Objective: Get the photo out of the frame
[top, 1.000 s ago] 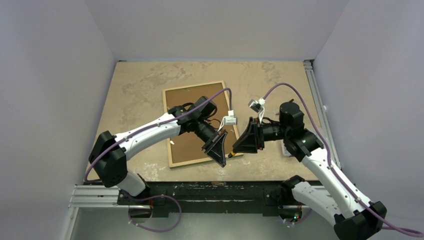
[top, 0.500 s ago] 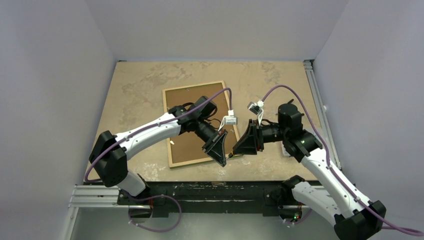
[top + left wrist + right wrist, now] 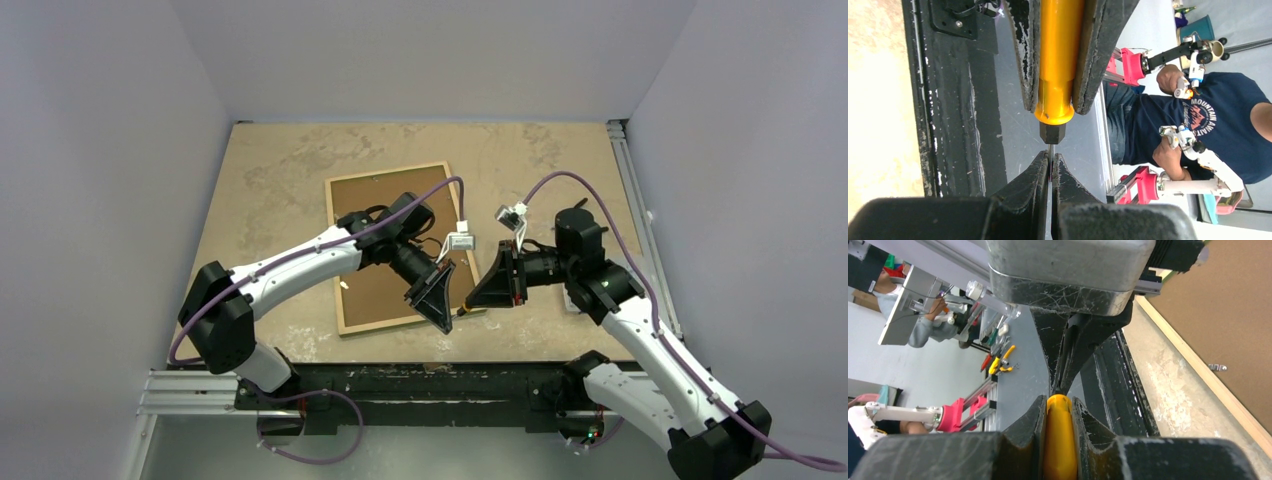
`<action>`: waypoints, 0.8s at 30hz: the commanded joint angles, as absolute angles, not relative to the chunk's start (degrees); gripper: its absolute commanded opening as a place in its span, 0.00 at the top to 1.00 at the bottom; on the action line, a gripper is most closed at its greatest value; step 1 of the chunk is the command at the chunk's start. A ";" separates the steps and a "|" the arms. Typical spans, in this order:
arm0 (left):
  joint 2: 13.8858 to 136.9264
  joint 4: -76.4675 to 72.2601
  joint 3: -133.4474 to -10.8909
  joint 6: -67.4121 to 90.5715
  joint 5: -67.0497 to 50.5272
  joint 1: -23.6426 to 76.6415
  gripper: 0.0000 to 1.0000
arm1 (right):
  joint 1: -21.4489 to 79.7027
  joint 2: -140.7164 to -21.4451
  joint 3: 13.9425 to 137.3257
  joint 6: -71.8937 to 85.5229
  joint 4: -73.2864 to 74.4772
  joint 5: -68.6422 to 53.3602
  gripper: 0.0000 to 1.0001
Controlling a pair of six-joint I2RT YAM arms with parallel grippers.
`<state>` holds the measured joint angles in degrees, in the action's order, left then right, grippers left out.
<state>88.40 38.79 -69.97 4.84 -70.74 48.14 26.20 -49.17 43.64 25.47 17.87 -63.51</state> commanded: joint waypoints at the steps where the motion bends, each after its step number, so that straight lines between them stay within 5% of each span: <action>1: 88.91 35.97 -72.55 6.51 -67.52 47.24 1.00 | 26.20 -48.08 43.92 23.91 19.23 -58.78 1.00; 5: 85.79 30.75 -70.03 10.55 -62.19 43.52 0.61 | 26.15 -48.66 45.13 21.61 23.54 -49.18 1.00; 11: 78.70 24.90 -66.06 13.25 -54.90 37.90 0.20 | 26.25 -49.35 46.39 21.40 24.43 -39.80 1.00; 19: 65.47 24.65 -61.73 12.91 -19.40 36.40 0.15 | 26.46 -52.01 47.60 26.02 26.96 -13.67 1.00; 24: 60.60 23.27 -59.30 13.03 -8.96 36.43 0.15 | 29.20 -53.50 48.17 28.65 27.22 0.24 1.00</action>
<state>63.02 26.02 -60.97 12.95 -22.94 36.71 26.98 -52.99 44.86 26.13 26.70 -15.59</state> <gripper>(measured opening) 0.849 0.154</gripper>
